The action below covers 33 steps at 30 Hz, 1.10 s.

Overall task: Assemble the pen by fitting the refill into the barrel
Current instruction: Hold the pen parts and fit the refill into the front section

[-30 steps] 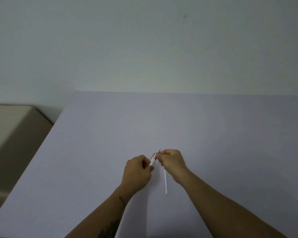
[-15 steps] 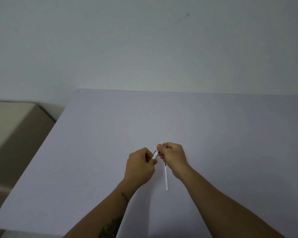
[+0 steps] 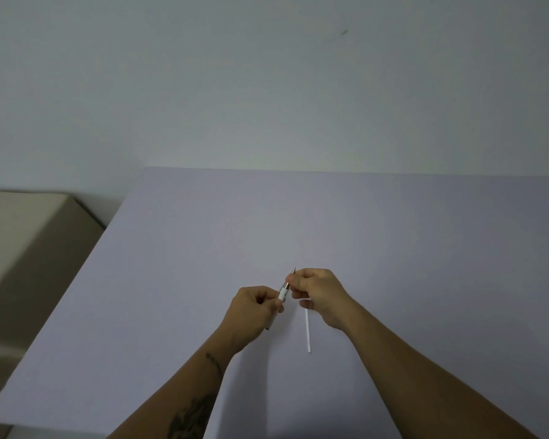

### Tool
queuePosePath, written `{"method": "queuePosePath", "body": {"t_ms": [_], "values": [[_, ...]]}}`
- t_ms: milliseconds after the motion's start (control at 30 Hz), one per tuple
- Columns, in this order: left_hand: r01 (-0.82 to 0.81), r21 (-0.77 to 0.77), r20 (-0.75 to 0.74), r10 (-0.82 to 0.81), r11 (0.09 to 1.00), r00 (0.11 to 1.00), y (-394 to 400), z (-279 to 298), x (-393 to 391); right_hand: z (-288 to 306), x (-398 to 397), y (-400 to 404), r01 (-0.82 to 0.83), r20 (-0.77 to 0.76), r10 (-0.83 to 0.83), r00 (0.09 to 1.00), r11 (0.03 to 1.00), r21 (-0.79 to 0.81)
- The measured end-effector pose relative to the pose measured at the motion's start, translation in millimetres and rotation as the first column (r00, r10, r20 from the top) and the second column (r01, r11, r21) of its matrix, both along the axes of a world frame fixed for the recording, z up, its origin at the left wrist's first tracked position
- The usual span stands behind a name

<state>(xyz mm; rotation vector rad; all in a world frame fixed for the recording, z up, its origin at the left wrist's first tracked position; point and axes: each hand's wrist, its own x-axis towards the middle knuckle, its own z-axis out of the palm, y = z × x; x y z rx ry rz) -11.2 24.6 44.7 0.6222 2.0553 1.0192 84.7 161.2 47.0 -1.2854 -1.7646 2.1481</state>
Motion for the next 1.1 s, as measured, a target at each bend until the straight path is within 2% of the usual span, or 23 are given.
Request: {"method": "queuePosePath", "body": {"t_ms": [167, 400, 600, 967, 1100], "values": [[0.021, 0.027, 0.044, -0.023, 0.999, 0.999, 0.6, 4.1, -2.9, 4.6, -4.7, -1.0, 0.003, -0.004, -0.003, 1.000, 0.998, 0.069], [0.027, 0.014, 0.030, -0.028, 1.000, 0.999, -0.1, 8.9, -6.8, 12.5, -4.4, 0.7, -0.082, -0.037, 0.081, 0.996, 0.996, -0.042], [0.026, 0.014, 0.024, -0.026, 1.000, 0.999, 2.2, 10.7, -5.0, 9.1, -7.1, 0.0, -0.004, -0.004, 0.004, 1.000, 1.000, 0.025], [0.011, -0.004, 0.027, -0.010, 1.000, 1.000, -7.2, 7.4, -3.5, 8.4, -2.1, -5.2, -0.057, -0.033, 0.054, 0.998, 0.993, -0.103], [-0.002, -0.011, 0.016, 0.002, 1.000, 1.000, -8.5, 6.7, -2.4, 3.7, -5.0, -8.5, -0.017, -0.003, 0.017, 1.000, 0.999, -0.039]]}}
